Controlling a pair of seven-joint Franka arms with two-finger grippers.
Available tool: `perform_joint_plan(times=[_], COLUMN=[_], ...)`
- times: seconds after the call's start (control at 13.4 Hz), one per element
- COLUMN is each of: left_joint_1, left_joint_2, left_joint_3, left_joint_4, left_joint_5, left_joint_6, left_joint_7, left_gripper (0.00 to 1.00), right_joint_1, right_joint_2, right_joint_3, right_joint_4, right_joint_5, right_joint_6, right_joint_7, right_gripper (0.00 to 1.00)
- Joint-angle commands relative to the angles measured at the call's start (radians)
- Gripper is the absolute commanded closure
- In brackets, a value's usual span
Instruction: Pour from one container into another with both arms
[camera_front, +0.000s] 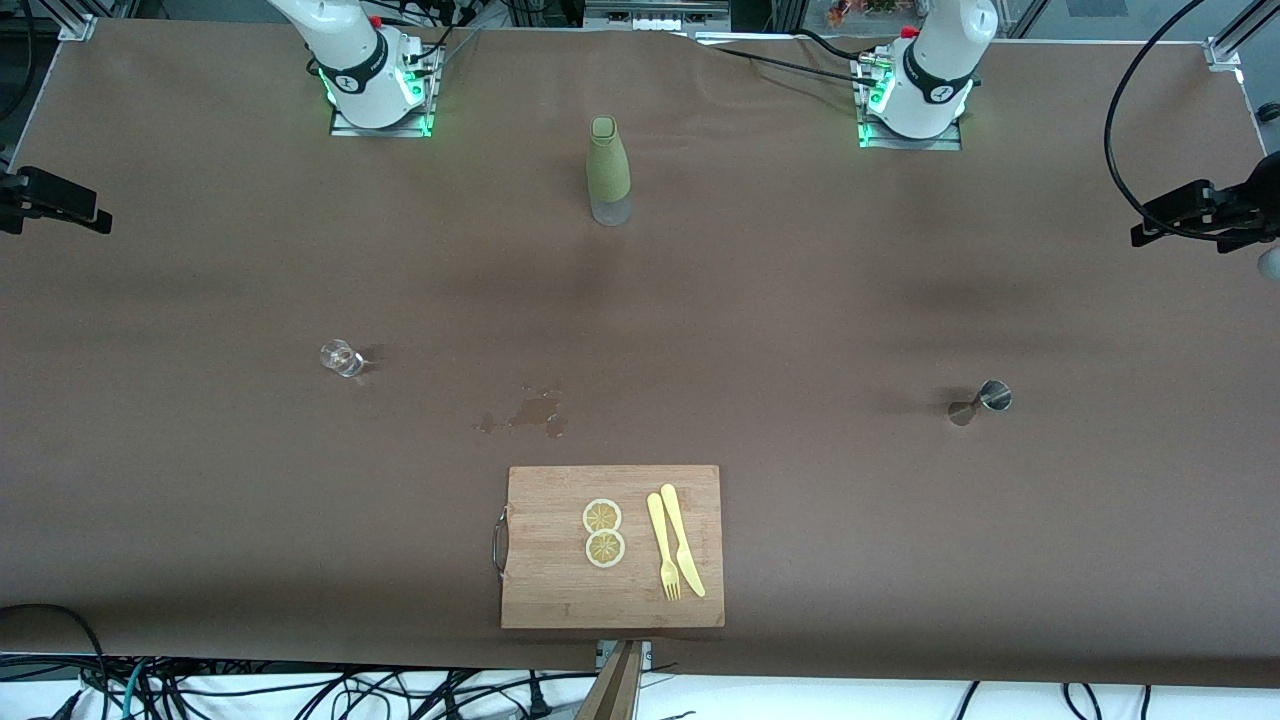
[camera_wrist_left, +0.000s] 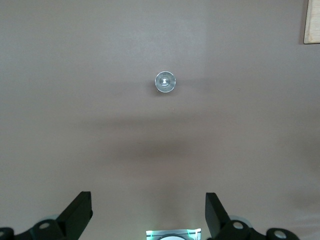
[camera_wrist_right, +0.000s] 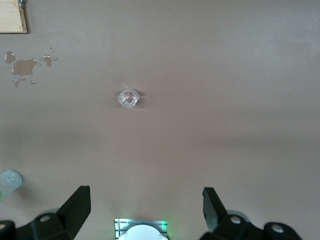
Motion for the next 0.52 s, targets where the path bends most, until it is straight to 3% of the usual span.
perform_joint_plan(times=[0.0,0.45], left_joint_1=[0.0,0.003], left_joint_2=[0.01,0.01], left_joint_3=[-0.016,-0.021], left_joint_4=[0.03,0.031], left_joint_5=[0.059,0.064], left_joint_6=[-0.045,-0.052], left_joint_7=[-0.083,-0.106], left_gripper=[0.0,0.0], right_joint_1=[-0.011,-0.023], right_joint_2=[-0.012,-0.005], right_joint_3=[0.003,0.003], right_joint_4=[-0.013,-0.013], right_joint_5=[0.013,0.014], right_joint_6=[0.01,0.013], right_joint_7=[-0.054,-0.137], right_gripper=[0.0,0.0])
